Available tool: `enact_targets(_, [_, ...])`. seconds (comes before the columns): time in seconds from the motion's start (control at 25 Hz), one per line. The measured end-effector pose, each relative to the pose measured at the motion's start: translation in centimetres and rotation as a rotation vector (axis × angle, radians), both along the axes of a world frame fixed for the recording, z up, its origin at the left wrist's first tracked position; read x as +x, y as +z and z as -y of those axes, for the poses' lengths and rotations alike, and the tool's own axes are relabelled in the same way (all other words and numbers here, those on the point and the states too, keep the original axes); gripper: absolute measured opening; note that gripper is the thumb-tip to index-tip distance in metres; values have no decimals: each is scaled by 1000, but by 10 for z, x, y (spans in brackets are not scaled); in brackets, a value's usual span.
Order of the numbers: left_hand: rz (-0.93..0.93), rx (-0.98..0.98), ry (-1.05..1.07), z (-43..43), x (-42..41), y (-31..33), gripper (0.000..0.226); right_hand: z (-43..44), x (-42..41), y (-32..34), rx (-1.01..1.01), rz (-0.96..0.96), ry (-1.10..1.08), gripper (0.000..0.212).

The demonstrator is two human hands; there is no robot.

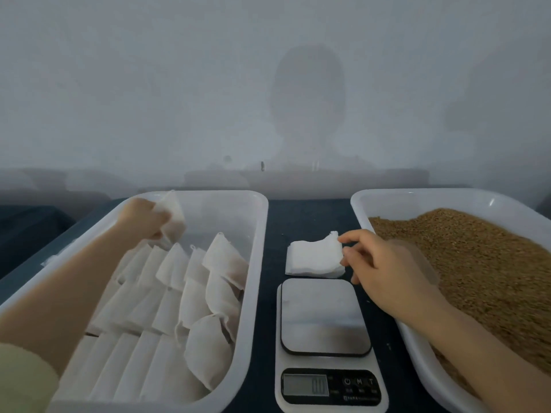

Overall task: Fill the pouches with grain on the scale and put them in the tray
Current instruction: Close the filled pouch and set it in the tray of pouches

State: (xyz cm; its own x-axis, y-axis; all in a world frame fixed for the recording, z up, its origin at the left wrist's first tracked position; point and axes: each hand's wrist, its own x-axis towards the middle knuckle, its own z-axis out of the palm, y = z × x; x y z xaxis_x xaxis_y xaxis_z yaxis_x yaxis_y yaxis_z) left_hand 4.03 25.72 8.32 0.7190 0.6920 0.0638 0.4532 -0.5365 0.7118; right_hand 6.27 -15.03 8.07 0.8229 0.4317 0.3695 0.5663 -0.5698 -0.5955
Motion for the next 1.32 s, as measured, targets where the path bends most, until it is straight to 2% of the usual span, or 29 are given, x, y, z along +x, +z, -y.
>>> enact_targets(0.08, [-119,93,2,-15,-3,-17,28,0,2,-1,-8,3,0,21])
enact_targets(0.2, [-329,228,-23,-25,-6,-37,20,-1,4,-3,-6,-2,11,21])
enact_targets(0.28, [-442,333,11,-30,-6,-41,26,-2,4,-4,-3,-33,23,21])
enact_targets(0.36, [-480,399,64,-29,-7,-39,38,-3,5,-5,-1,-61,29,21])
enact_targets(0.48, [-435,416,139,-25,-7,-38,54,-1,6,-5,12,-58,24,21])
enact_targets(0.56, [-435,583,221,-17,-10,-35,56,0,5,-5,24,-54,17,21])
enact_targets(0.64, [-523,805,246,2,-9,-22,56,1,3,-3,23,-45,0,21])
enact_targets(0.72, [-504,920,147,31,0,-3,54,2,4,-2,8,1,-57,21])
enact_targets(0.88, [-99,895,-235,124,25,25,24,3,8,-2,13,-8,-171,24])
enact_targets(0.92, [-56,865,-340,152,31,26,24,3,8,-2,17,-25,-185,24])
enact_targets(0.96, [-83,837,-443,179,38,24,27,4,9,-2,23,-38,-198,24])
enact_targets(1.12, [-432,840,-721,252,61,-3,36,5,9,-1,30,-66,-205,23])
enact_targets(1.24, [-564,777,-779,261,70,-29,38,6,8,0,34,-65,-199,23])
enact_targets(1.32, [-592,783,-769,261,74,-38,27,7,7,2,40,-62,-198,22])
